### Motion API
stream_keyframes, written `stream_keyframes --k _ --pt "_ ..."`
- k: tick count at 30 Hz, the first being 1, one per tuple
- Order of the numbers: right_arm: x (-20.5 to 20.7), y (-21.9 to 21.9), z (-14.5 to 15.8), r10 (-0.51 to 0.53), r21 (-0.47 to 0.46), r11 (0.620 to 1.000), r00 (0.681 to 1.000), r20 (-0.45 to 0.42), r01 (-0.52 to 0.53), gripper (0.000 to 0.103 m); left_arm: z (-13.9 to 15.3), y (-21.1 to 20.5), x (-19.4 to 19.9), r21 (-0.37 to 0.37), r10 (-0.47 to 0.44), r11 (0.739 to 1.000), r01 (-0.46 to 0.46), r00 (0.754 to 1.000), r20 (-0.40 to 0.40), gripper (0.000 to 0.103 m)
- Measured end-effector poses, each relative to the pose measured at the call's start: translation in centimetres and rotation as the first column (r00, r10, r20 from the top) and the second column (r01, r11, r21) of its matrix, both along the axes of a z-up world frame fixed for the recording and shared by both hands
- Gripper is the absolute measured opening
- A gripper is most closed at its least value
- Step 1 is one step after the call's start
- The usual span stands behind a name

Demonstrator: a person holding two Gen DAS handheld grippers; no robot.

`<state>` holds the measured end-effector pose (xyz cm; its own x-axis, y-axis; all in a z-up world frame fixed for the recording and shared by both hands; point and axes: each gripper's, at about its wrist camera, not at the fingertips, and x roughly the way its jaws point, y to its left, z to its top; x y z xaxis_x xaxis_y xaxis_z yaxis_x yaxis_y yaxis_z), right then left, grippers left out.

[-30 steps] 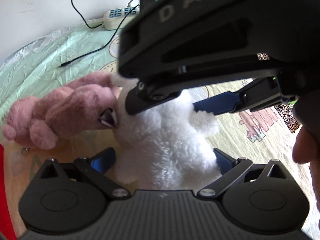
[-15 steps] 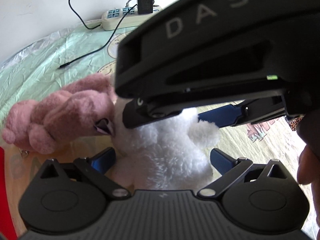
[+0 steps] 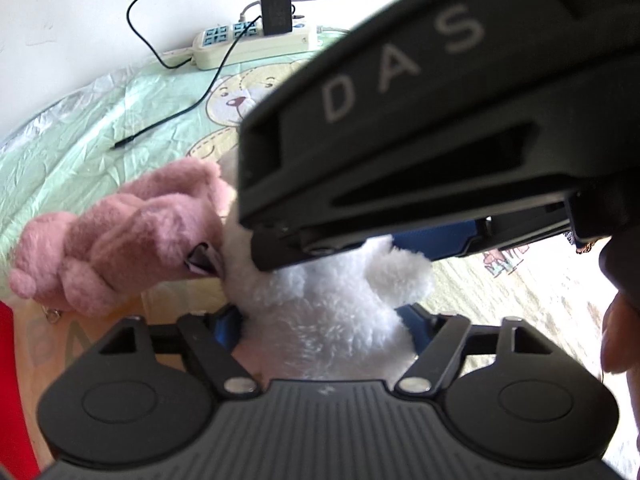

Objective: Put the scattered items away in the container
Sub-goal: 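Close the right gripper on the white bear plush's body, then lift the white bear plush with the right gripper and carry it over the box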

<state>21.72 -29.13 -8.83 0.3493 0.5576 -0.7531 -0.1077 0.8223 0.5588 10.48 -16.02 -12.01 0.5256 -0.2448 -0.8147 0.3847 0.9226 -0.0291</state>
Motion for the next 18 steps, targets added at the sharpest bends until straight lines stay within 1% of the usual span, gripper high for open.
stream_keyframes --k 9,14,18 --pt "-2.2 -0.4 1.2 -0.021 0.010 1.000 1.000 0.011 0.021 0.060 1.2 0.0 -1.5 -0.019 -0.008 1.000 0.008 1.000 0.003 0.071" --pt "-4.0 0.2 2.3 -0.009 -0.012 1.000 0.999 0.053 0.010 0.060 2.4 0.7 -2.3 -0.052 0.003 0.999 -0.003 1.000 -0.011 0.068" --pt "-4.8 0.5 2.4 -0.010 -0.001 1.000 0.999 0.041 0.010 0.060 2.8 1.6 -3.3 -0.056 0.012 0.998 -0.012 1.000 0.003 0.067"
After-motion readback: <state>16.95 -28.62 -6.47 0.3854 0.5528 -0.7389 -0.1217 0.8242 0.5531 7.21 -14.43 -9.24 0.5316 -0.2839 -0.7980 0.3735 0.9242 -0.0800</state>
